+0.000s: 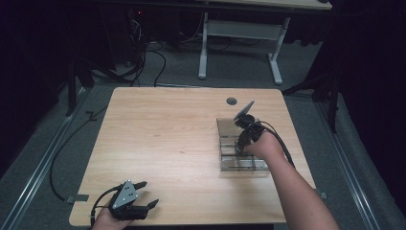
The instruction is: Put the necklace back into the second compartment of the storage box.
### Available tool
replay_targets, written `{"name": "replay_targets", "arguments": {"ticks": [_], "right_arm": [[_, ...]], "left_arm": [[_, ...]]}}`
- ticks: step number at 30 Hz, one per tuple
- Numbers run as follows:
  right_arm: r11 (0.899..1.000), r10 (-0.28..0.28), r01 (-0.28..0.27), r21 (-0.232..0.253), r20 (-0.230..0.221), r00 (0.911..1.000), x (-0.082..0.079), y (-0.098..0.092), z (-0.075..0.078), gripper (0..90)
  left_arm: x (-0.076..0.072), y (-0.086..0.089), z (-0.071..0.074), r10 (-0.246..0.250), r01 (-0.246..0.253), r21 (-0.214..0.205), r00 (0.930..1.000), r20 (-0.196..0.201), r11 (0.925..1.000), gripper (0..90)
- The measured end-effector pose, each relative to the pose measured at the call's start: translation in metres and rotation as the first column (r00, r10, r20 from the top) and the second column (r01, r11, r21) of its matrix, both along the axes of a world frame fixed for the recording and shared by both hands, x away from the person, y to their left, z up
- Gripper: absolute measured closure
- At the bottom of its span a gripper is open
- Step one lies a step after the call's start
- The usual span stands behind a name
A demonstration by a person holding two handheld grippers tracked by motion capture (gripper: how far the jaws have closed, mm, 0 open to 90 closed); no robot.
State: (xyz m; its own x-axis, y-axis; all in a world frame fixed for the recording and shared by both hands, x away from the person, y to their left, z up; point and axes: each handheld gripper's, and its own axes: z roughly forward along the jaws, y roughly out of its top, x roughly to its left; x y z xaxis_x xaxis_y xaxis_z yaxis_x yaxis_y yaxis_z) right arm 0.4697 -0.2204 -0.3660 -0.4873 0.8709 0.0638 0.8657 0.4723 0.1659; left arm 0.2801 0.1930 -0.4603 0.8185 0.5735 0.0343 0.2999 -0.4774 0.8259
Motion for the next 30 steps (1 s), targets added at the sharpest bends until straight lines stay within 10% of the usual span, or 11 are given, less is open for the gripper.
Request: {"name": "replay_targets", "arguments": {"ticks": [10, 30], "right_arm": [[0.999, -0.037, 0.035, -0.041, -0.046, 0.9982, 0.002, -0.008, -0.029, 87.8], [0.998, -0.056, 0.055, -0.007, -0.029, 0.998, -0.024, -0.019, 0.0, 84.8]], "left_arm": [[0.0, 0.0, 0.0, 0.001, -0.001, -0.004, 1.0, -0.002, 1.0, 25.2], [0.0, 0.0, 0.0, 0.003, -0.003, -0.007, 1.0, 0.004, 1.0, 25.2]]}}
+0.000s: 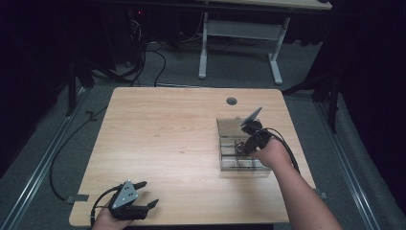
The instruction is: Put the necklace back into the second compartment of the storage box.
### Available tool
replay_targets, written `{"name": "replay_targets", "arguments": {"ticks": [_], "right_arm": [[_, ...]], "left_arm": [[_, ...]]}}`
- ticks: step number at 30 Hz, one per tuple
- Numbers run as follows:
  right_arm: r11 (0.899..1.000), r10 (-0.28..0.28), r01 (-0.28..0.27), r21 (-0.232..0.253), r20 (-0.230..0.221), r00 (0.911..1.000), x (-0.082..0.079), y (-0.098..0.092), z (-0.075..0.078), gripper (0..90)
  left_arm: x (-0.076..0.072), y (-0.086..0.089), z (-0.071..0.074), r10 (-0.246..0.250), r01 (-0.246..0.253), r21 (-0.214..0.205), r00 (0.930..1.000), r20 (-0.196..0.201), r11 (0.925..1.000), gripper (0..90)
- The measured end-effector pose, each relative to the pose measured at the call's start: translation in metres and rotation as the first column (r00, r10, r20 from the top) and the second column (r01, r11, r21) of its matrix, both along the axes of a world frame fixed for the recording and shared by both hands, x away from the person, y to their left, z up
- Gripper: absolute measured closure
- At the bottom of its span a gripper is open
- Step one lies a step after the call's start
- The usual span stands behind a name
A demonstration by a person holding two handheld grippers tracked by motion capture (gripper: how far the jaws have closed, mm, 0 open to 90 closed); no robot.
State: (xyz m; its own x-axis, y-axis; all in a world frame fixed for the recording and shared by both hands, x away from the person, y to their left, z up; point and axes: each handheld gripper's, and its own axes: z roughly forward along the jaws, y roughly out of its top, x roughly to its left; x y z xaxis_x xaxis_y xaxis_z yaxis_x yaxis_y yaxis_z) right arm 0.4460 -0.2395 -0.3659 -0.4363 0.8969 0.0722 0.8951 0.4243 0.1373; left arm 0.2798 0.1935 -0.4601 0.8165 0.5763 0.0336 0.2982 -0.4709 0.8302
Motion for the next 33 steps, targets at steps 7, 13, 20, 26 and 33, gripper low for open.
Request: {"name": "replay_targets", "arguments": {"ticks": [7, 13, 20, 26, 33], "right_arm": [[1.0, -0.011, 0.011, 0.004, -0.009, 0.9999, -0.016, -0.001, 0.004, 83.7], [0.999, -0.032, 0.032, 0.004, 0.007, 0.9994, -0.035, -0.008, 0.009, 82.2], [0.998, -0.065, 0.065, 0.016, 0.007, 0.9979, -0.054, -0.016, 0.01, 81.1], [0.998, -0.055, 0.055, 0.03, -0.001, 0.9985, -0.07, -0.023, 0.002, 80.0], [0.997, -0.063, 0.063, 0.043, -0.01, 0.998, -0.073, -0.026, -0.006, 77.2]], "left_arm": [[0.0, 0.001, 0.0, 0.0, 0.0, -0.007, 1.0, 0.002, 1.0, 25.2], [0.0, 0.001, 0.0, -0.001, 0.001, -0.008, 1.0, 0.001, 1.0, 25.1], [0.0, 0.001, 0.0, 0.002, -0.002, -0.012, 1.0, 0.002, 0.9999, 25.1], [0.0, 0.0, 0.0, 0.004, -0.004, -0.01, 1.0, 0.003, 0.9999, 25.1], [0.0, 0.001, 0.0, 0.002, -0.002, -0.01, 1.0, 0.004, 1.0, 25.1]]}}
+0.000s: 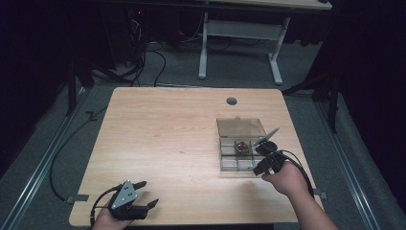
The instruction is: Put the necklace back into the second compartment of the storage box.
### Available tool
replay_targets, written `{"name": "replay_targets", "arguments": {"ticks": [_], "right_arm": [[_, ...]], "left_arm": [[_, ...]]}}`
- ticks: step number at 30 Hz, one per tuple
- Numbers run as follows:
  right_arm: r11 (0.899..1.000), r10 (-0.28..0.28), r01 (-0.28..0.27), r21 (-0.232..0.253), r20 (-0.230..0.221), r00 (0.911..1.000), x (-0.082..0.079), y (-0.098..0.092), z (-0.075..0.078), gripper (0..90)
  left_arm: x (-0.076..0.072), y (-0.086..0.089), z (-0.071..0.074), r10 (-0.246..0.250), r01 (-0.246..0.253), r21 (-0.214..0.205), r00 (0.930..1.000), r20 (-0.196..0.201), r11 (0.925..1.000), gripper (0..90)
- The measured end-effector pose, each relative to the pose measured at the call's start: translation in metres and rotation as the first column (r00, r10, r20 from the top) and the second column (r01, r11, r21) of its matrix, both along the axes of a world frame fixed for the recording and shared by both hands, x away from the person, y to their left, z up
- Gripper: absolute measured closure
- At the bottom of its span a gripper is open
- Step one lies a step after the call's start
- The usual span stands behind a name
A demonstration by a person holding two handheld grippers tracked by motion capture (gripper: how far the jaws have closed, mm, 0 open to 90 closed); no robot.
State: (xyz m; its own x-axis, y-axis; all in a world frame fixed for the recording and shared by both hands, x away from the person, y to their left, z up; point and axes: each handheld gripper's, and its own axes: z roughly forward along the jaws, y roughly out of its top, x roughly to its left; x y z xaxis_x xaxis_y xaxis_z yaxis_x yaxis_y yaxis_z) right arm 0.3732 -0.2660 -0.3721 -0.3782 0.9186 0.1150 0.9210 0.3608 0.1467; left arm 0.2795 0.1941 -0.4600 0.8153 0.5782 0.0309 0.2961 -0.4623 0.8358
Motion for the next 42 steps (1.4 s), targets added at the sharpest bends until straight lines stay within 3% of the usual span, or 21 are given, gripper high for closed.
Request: {"name": "replay_targets", "arguments": {"ticks": [9, 12, 13, 14, 15, 16, 18, 21, 22, 23, 24, 26, 27, 30, 32, 34, 35, 36, 37, 39, 42], "right_arm": [[0.999, 0.001, -0.005, 0.054, 0.069, 0.9976, -0.009, -0.001, -0.007, 69.2], [0.995, -0.018, 0.004, 0.1, 0.136, 0.9905, -0.018, -0.004, -0.015, 65.7], [0.995, -0.018, 0.004, 0.1, 0.136, 0.9905, -0.018, -0.004, -0.015, 65.7], [0.992, -0.024, 0.002, 0.125, 0.173, 0.9846, -0.023, -0.004, -0.019, 62.6], [0.992, -0.024, 0.002, 0.125, 0.173, 0.9846, -0.023, -0.004, -0.019, 62.6], [0.989, -0.024, -0.009, 0.148, 0.216, 0.9761, -0.029, -0.005, -0.024, 59.2], [0.986, -0.024, -0.021, 0.167, 0.261, 0.9651, -0.034, -0.005, -0.029, 57.3], [0.978, -0.038, -0.034, 0.204, 0.341, 0.9394, -0.044, -0.005, -0.037, 55.5], [0.978, -0.038, -0.034, 0.204, 0.341, 0.9394, -0.044, -0.005, -0.037, 55.5], [0.971, -0.047, -0.056, 0.233, 0.414, 0.9091, -0.052, -0.006, -0.042, 55.3], [0.967, -0.057, -0.064, 0.248, 0.45, 0.8913, -0.056, -0.006, -0.045, 55.4], [0.959, -0.071, -0.079, 0.273, 0.498, 0.8641, -0.062, -0.008, -0.05, 55.4], [0.954, -0.087, -0.082, 0.289, 0.529, 0.8444, -0.067, -0.009, -0.054, 55.5], [0.95, -0.122, -0.099, 0.298, 0.64, 0.7585, -0.082, -0.009, -0.065, 55.4], [0.949, -0.143, -0.097, 0.299, 0.685, 0.7147, -0.091, -0.009, -0.073, 54.7], [0.948, -0.169, -0.082, 0.308, 0.705, 0.689, -0.096, -0.01, -0.08, 52.7], [0.951, -0.174, -0.07, 0.3, 0.711, 0.6817, -0.097, -0.011, -0.081, 51.8], [0.951, -0.174, -0.07, 0.3, 0.711, 0.6817, -0.097, -0.011, -0.081, 51.8], [0.953, -0.167, -0.08, 0.294, 0.723, 0.6699, -0.099, -0.01, -0.08, 51.5], [0.957, -0.155, -0.077, 0.281, 0.713, 0.6837, -0.098, -0.008, -0.081, 49.4], [0.964, -0.126, -0.09, 0.249, 0.73, 0.6718, -0.098, -0.003, -0.081, 48.3]], "left_arm": [[0.0, 0.0, 0.0, -0.004, 0.004, -0.001, 1.0, 0.002, 1.0, 25.1], [0.0, 0.0, 0.0, -0.005, 0.005, -0.001, 1.0, 0.001, 1.0, 25.1], [0.0, 0.0, 0.0, -0.005, 0.005, -0.001, 1.0, 0.001, 1.0, 25.1], [0.0, 0.0, 0.0, -0.003, 0.003, 0.0, 1.0, 0.002, 1.0, 25.1], [0.0, 0.0, 0.0, -0.003, 0.003, 0.0, 1.0, 0.002, 1.0, 25.1], [0.0, 0.0, 0.0, -0.001, 0.001, -0.002, 1.0, 0.002, 1.0, 25.1], [0.0, 0.001, 0.0, 0.004, -0.004, -0.006, 1.0, -0.001, 1.0, 25.1], [0.001, 0.002, 0.0, 0.009, -0.009, -0.019, 1.0, -0.003, 0.9998, 25.0], [0.001, 0.002, 0.0, 0.009, -0.009, -0.019, 1.0, -0.003, 0.9998, 25.0], [0.001, 0.002, 0.0, 0.012, -0.012, -0.025, 0.9999, -0.003, 0.9996, 24.9], [0.001, 0.002, 0.0, 0.012, -0.012, -0.024, 0.9999, -0.003, 0.9996, 24.9], [0.001, 0.002, 0.0, 0.02, -0.02, -0.027, 0.9998, 0.0, 0.9994, 24.9], [0.001, 0.002, 0.0, 0.026, -0.026, -0.032, 0.9997, 0.002, 0.9991, 24.9], [0.0, 0.002, 0.0, 0.038, -0.037, -0.04, 0.9992, 0.011, 0.9985, 25.0], [0.0, 0.002, 0.0, 0.039, -0.038, -0.038, 0.9992, 0.012, 0.9985, 24.6], [0.0, 0.002, 0.0, 0.042, -0.041, -0.043, 0.999, 0.017, 0.9982, 24.4], [0.0, 0.002, 0.0, 0.044, -0.043, -0.039, 0.9989, 0.016, 0.9983, 24.4], [0.0, 0.002, 0.0, 0.044, -0.043, -0.039, 0.9989, 0.016, 0.9983, 24.1], [0.0, 0.002, 0.0, 0.045, -0.045, -0.037, 0.9989, 0.014, 0.9983, 24.2], [0.001, 0.001, 0.0, 0.052, -0.051, -0.037, 0.9986, 0.014, 0.998, 23.9], [0.001, 0.001, 0.0, 0.076, -0.076, -0.04, 0.9969, 0.018, 0.9963, 24.0]]}}
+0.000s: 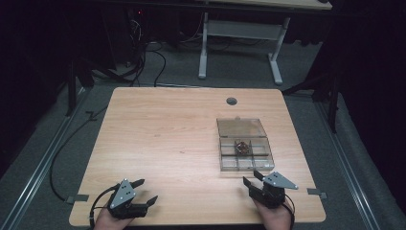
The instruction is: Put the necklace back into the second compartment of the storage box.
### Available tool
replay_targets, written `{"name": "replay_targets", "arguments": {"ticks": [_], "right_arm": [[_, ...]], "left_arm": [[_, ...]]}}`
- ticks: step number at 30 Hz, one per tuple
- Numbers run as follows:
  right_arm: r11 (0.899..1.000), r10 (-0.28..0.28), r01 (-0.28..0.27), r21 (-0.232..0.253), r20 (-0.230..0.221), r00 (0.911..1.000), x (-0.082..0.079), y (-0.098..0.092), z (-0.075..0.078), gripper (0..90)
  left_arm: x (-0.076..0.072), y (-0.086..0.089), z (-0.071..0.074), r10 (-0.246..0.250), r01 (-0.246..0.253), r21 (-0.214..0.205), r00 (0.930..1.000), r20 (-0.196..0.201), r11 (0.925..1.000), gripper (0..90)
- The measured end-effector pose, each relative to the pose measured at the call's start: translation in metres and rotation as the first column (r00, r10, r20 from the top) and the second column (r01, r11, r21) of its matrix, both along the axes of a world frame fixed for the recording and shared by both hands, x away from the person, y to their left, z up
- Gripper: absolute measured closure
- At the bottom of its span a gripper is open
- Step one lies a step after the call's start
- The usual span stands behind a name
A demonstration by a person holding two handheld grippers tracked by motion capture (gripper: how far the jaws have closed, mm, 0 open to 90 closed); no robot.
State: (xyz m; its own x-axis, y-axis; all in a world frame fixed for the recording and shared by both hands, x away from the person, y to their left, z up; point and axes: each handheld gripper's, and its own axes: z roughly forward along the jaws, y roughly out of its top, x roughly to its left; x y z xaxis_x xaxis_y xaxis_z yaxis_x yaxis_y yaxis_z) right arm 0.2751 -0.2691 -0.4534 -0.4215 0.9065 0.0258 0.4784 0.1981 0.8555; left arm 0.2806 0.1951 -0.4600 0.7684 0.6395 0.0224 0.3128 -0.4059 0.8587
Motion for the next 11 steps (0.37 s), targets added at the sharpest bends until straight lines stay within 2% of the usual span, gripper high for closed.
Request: {"name": "replay_targets", "arguments": {"ticks": [2, 3, 6, 11], "right_arm": [[1.0, 0.009, -0.009, -0.002, 0.003, 1.0, -0.0004, 0.0002, 0.0001, 48.1], [1.0, 0.006, -0.006, 0.019, 0.0, 1.0, -0.0015, -0.0018, 0.0001, 47.9], [0.999, 0.001, -0.001, 0.035, -0.003, 1.0, -0.0012, -0.0036, 0.0001, 47.7], [1.0, -0.017, 0.018, 0.015, -0.011, 0.9998, -0.0001, -0.0019, 0.0, 47.5]], "left_arm": [[0.0005, 0.0, 0.0002, 0.003, -0.003, 0.002, 1.0, -0.004, 1.0, 24.0], [0.0005, -0.0003, 0.0001, 0.002, -0.002, 0.001, 1.0, -0.001, 1.0, 24.0], [0.0001, -0.0002, 0.0001, 0.0, 0.0, -0.001, 1.0, 0.002, 1.0, 24.0], [-0.0011, 0.0005, 0.0002, -0.013, 0.013, -0.003, 0.9999, 0.005, 0.9999, 23.8]]}}
